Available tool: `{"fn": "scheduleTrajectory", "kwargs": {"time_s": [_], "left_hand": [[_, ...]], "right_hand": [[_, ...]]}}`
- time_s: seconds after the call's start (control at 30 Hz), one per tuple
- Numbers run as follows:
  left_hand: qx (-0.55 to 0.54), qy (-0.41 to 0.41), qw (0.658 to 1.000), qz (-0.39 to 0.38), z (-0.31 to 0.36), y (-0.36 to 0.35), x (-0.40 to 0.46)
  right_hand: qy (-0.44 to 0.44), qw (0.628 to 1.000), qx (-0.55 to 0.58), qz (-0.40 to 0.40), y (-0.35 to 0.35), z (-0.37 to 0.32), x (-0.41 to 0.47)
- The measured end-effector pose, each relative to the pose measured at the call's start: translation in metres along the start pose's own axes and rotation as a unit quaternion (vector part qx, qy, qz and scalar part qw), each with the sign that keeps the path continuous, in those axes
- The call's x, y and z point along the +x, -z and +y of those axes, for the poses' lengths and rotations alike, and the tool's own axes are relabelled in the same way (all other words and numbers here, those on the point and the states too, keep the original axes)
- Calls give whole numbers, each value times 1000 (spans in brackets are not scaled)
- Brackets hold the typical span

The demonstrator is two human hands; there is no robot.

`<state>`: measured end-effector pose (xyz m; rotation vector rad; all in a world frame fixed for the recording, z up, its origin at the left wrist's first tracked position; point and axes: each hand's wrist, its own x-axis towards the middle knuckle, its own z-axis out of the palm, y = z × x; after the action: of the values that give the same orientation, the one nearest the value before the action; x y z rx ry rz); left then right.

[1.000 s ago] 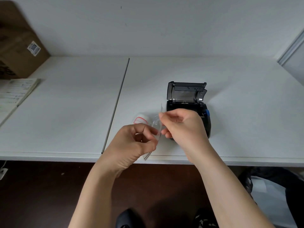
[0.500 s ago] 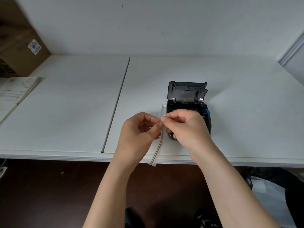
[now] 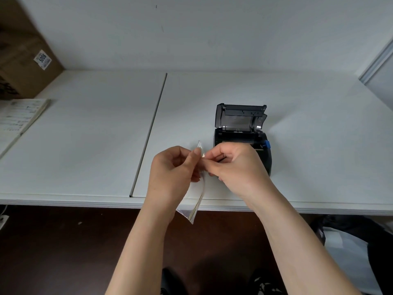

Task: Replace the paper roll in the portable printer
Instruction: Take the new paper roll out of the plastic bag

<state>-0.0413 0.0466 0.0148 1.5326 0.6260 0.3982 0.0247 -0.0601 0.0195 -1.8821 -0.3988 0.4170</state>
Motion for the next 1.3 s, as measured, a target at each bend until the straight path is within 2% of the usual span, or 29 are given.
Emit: {"fn": "scheduleTrajectory", "kwargs": {"time_s": [0.43, 0.6, 0.9, 1.03, 1.3], "left_hand": [[-3, -11, 1000, -12, -4, 4, 3], [-22, -16, 999, -45, 1, 2, -3], [19, -15, 1000, -6, -2, 3, 1], [26, -29, 999, -6, -3, 5, 2], [15, -38, 999, -32, -3, 8, 2]], "right_hand": [[-32, 998, 49, -31, 0, -5, -2], [-12, 1000, -3, -23, 1, -4, -3], [-24, 999, 4, -22, -1, -5, -5], [-44, 997, 55, -35, -2, -4, -3], [3, 999, 50, 11, -6, -6, -5]]}}
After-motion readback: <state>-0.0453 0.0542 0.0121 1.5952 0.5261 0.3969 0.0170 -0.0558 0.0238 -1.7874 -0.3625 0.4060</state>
